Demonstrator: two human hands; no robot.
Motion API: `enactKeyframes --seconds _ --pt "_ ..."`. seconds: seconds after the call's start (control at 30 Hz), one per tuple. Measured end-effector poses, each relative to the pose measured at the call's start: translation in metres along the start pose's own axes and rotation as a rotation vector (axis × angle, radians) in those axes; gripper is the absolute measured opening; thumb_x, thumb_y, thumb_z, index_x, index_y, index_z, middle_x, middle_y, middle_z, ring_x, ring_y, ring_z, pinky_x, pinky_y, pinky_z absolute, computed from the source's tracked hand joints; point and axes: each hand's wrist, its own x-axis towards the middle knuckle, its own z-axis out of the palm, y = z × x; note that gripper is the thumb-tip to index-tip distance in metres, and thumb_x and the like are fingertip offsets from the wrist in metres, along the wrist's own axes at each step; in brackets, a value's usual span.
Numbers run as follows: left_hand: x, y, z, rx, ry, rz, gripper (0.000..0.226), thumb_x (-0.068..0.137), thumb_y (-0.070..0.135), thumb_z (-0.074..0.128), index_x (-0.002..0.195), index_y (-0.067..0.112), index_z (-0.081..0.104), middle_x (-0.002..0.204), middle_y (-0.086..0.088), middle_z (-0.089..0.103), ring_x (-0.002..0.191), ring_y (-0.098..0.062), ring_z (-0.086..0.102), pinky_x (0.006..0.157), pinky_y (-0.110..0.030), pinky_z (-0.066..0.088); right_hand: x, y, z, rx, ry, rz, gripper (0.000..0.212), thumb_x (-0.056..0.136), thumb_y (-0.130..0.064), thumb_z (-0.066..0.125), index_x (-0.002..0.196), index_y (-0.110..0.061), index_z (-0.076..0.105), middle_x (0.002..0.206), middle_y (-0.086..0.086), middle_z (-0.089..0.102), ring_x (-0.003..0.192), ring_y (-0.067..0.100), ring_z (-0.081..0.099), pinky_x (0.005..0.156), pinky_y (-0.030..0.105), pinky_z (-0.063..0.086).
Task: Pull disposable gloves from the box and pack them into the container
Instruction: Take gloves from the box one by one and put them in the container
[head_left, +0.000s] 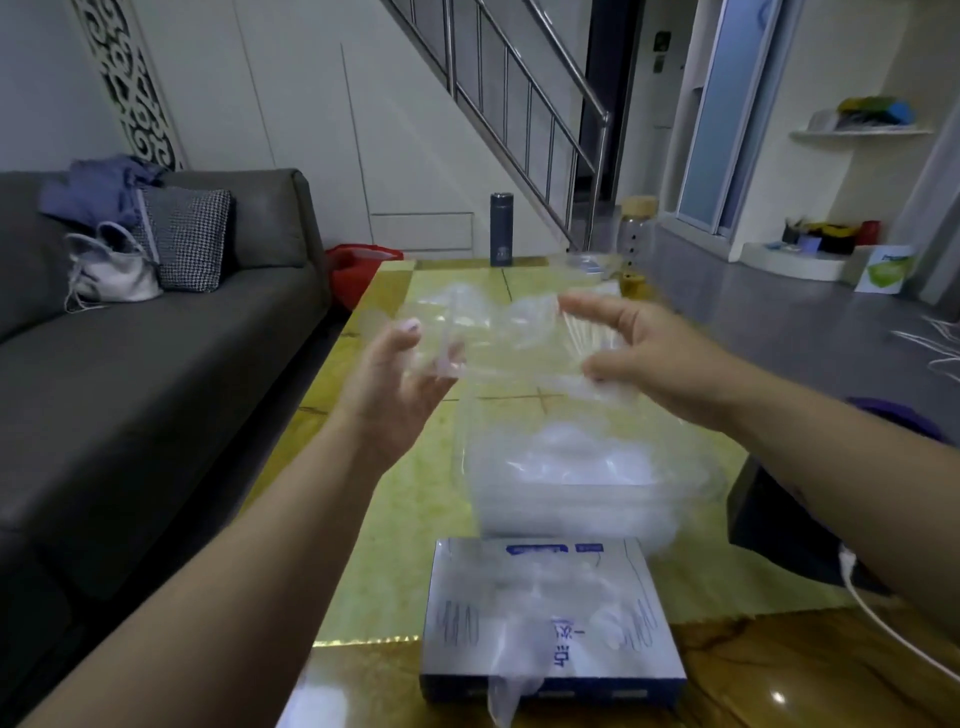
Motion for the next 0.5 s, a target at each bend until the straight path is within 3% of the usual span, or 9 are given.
enactKeyframes --seconds 0.07,0.13,0.2,0.23,0.3,0.33,0.37,0.43,0.5 --pt "0.005 -0.012 -0.028 -0.028 0.24 -0.08 0.034 0.095 0.013 0.044 0.127 0.003 0.045 0.111 -0.013 0.063 0.075 -0.019 0.069 0.06 -0.028 0.058 -0.001 0.024 0.0 -0.069 -0.021 0.085 0.073 0.083 0.009 0.056 0.145 -0.025 0.037 0.152 -0.011 0.032 0.131 0.0 0.031 0.08 0.013 0.045" --pt "0.007 -0.013 -0.047 0.039 0.486 -0.038 0.027 0.096 0.014 0.045 0.122 0.009 0.046 0.131 -0.011 0.05 0.094 -0.021 0.063 0.075 -0.034 0.055 0.001 0.041 -0.002 -0.148 -0.038 0.147 0.075 0.083 0.008 0.056 0.146 -0.026 0.036 0.153 -0.011 0.029 0.117 -0.004 0.045 0.075 0.015 0.048" --pt "0.005 -0.007 -0.05 0.344 0.644 0.171 0.03 0.094 0.014 0.047 0.124 0.017 0.047 0.13 -0.003 0.048 0.109 -0.016 0.054 0.093 -0.032 0.047 0.002 0.052 -0.005 -0.241 -0.075 0.198 0.075 0.083 0.004 0.058 0.147 -0.027 0.034 0.154 -0.01 0.029 0.093 -0.005 0.055 0.075 0.016 0.049" --pt "0.001 -0.002 -0.044 0.597 0.629 0.362 0.034 0.093 0.013 0.049 0.126 0.019 0.049 0.127 -0.001 0.05 0.109 -0.012 0.053 0.095 -0.028 0.045 0.002 0.055 -0.006 -0.279 -0.096 0.22 0.076 0.083 0.002 0.059 0.148 -0.027 0.032 0.154 -0.009 0.028 0.085 -0.004 0.057 0.072 0.016 0.049" --pt "-0.005 0.003 -0.018 1.11 0.339 0.772 0.033 0.089 0.009 0.053 0.119 0.023 0.054 0.117 0.004 0.054 0.096 -0.005 0.053 0.088 -0.019 0.045 0.002 0.059 -0.008 -0.344 -0.136 0.258 0.076 0.084 0.0 0.059 0.149 -0.026 0.029 0.154 -0.008 0.028 0.081 0.0 0.06 0.067 0.013 0.047" --pt "-0.004 -0.001 -0.003 1.343 0.084 0.837 0.032 0.089 0.008 0.055 0.116 0.025 0.056 0.114 0.007 0.055 0.092 -0.003 0.054 0.084 -0.016 0.045 0.003 0.061 -0.008 -0.384 -0.153 0.274 0.077 0.084 -0.001 0.059 0.15 -0.025 0.028 0.153 -0.007 0.03 0.078 0.0 0.06 0.063 0.012 0.046" --pt "-0.002 -0.009 0.012 1.574 -0.17 0.749 0.031 0.091 0.012 0.056 0.118 0.026 0.058 0.116 0.008 0.056 0.093 -0.004 0.055 0.084 -0.016 0.044 0.004 0.062 -0.009 -0.441 -0.173 0.295 0.077 0.084 -0.002 0.059 0.15 -0.024 0.027 0.149 -0.006 0.034 0.073 -0.002 0.058 0.059 0.01 0.044" --pt "0.006 -0.029 0.035 1.99 -0.546 0.34 0.041 0.094 0.026 0.055 0.135 0.029 0.048 0.136 0.006 0.05 0.115 -0.011 0.052 0.096 -0.026 0.04 0.007 0.062 -0.009 -0.6 -0.222 0.337 0.078 0.083 -0.006 0.061 0.151 -0.022 0.024 0.138 -0.002 0.042 0.068 -0.001 0.055 0.055 0.009 0.041" --pt "0.019 -0.047 0.042 2.239 -0.687 -0.046 0.058 0.095 0.038 0.053 0.147 0.028 0.031 0.151 0.002 0.035 0.134 -0.019 0.037 0.106 -0.032 0.03 0.009 0.062 -0.007 -0.756 -0.296 0.366 0.08 0.084 -0.01 0.062 0.151 -0.021 0.021 0.148 0.0 0.036 0.08 0.006 0.058 0.07 0.017 0.046"
